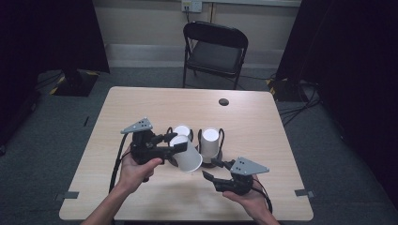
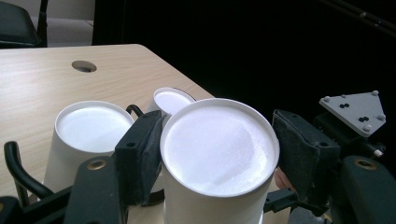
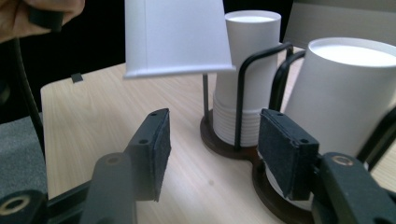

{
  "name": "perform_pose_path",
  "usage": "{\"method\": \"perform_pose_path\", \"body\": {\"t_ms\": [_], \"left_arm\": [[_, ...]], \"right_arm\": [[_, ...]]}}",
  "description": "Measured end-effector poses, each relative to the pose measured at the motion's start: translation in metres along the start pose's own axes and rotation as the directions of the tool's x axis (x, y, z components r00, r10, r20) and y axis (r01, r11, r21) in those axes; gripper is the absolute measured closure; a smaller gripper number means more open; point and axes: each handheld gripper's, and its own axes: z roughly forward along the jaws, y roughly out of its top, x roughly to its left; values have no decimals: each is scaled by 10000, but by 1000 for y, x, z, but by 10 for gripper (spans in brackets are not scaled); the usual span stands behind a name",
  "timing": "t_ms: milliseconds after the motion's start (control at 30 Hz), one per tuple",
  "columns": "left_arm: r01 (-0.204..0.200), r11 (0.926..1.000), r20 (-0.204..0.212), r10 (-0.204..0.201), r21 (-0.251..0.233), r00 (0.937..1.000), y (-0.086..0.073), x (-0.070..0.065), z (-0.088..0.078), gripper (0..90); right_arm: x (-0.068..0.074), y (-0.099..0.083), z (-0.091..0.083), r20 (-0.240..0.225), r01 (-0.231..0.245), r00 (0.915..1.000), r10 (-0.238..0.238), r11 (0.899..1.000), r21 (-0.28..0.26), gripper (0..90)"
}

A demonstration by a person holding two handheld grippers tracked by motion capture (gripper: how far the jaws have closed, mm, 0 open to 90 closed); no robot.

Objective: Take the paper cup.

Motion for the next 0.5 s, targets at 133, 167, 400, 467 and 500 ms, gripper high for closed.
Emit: {"method": "perform_pose_path", "body": {"t_ms": [133,167,400,467,500], "left_arm": [[417,9989,173,-413,-218,9990,1,2,-3,353],[504,9983,102,-501,-286,9987,1,2,-4,353],[949,9945,247,-939,-452,9953,1,6,-6,352],[1048,9934,375,-1031,-475,9940,2,6,-6,352],[1044,9934,400,-1025,-477,9939,3,5,-6,352]], "right_arm": [[1,7,10,7,24,10000,-23,9998,-212,481],[1,8,11,48,34,10000,-33,9997,-238,481],[-1,11,21,182,-110,9998,122,9979,-638,506],[0,11,24,154,-92,9998,104,9972,-738,520],[1,12,25,124,-64,9999,75,9964,-849,528]]}}
